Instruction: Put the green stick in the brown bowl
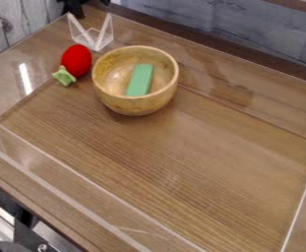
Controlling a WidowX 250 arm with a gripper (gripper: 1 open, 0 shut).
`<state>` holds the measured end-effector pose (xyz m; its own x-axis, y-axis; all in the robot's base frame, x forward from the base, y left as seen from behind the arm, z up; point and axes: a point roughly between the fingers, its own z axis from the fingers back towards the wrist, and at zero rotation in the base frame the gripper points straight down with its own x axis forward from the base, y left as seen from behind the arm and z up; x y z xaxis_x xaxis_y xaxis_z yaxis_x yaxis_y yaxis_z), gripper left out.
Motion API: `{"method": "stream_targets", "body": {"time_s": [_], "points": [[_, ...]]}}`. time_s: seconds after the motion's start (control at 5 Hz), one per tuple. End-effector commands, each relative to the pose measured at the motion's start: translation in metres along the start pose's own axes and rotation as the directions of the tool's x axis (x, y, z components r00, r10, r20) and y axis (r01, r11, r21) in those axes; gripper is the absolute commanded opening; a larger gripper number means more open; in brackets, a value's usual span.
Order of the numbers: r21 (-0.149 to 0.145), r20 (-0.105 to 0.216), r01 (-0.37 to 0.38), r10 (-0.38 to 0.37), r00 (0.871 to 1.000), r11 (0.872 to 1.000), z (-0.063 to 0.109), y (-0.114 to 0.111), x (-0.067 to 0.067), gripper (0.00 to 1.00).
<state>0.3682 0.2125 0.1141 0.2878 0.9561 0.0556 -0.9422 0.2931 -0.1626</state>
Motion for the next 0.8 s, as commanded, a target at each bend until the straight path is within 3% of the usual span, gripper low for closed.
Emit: {"method": "stream_targets", "body": {"time_s": [0.0, 0.2, 0.4, 0.6], "points": [[-0.068, 0.084, 0.005, 0.001, 0.996, 0.998, 0.038, -0.002, 0.005, 0.0], [-0.073, 0.085, 0.007, -0.001, 0.996, 0.997, 0.042, 0.009, 0.002, 1.0], [-0.074, 0.086, 0.004, 0.003, 0.996, 0.997, 0.043, 0.017, -0.003, 0.0], [-0.074, 0.092, -0.02, 0.026, 0.995, 0.997, 0.049, 0.008, 0.003, 1.0]]}}
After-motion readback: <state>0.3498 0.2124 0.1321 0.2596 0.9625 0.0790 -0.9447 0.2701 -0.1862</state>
